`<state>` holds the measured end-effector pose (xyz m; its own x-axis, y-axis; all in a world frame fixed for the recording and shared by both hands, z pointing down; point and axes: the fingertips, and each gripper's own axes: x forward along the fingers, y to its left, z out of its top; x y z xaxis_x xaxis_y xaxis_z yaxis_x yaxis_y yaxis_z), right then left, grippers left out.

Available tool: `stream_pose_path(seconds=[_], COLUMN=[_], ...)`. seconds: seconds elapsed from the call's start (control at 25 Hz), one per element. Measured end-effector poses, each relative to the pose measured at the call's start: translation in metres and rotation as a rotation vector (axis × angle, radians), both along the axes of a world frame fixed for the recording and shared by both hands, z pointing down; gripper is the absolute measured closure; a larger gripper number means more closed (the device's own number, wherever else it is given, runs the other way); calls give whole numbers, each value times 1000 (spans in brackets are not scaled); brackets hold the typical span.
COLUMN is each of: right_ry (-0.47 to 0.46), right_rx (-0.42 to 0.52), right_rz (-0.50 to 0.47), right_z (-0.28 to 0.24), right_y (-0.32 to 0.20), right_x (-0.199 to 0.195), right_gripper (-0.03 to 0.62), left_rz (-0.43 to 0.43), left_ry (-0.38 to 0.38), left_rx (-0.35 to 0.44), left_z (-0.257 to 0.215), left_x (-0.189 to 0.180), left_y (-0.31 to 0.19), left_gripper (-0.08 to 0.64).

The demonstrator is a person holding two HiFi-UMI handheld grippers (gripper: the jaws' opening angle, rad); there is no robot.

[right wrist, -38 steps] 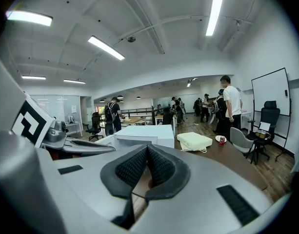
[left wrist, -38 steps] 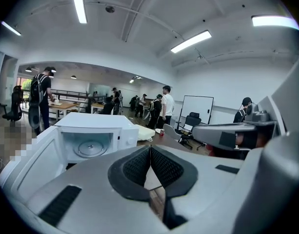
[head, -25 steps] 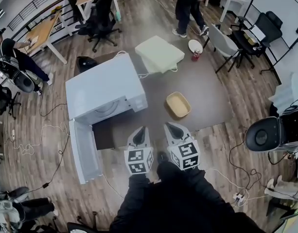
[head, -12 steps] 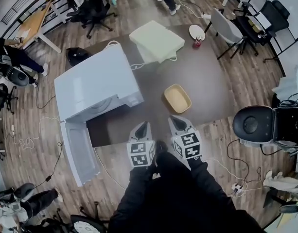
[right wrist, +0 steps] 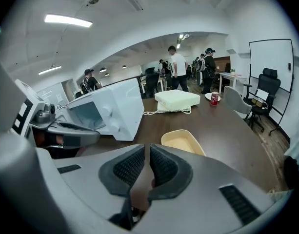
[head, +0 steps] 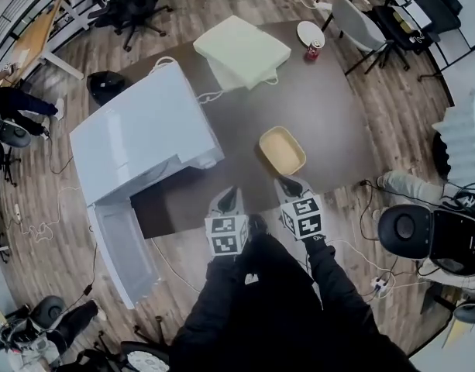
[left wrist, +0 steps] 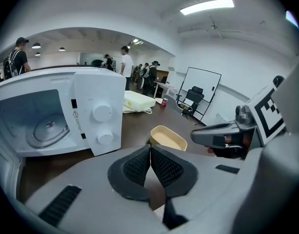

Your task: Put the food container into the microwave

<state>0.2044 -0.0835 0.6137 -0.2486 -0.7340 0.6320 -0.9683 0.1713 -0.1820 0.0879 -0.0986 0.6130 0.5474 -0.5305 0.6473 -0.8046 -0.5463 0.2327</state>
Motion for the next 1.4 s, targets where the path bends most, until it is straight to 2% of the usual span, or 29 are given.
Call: stream_pose_path(seconds=[0.48,0.84,1.04,1.4], right_ry=[73,128,166,257], right_rx=[-114,-181,-218,-191], right_rz=[-32,-50,-68,-103], right_z=[84,126,138,121], right_y=[-21,-29,-27,-22], right_x=[19,25,25,21], right_gripper=[529,523,529,555], left_rz=[4,-12,-20,-53], left_ry=[-35,-49,-58,-59], left_rx=[-102,-139,-153,-137], left_z=[66,91,96,88], left_x=[2,-3,-7,-17], left_y=[-13,-17,-14,-12], left_gripper=[526,526,526,526])
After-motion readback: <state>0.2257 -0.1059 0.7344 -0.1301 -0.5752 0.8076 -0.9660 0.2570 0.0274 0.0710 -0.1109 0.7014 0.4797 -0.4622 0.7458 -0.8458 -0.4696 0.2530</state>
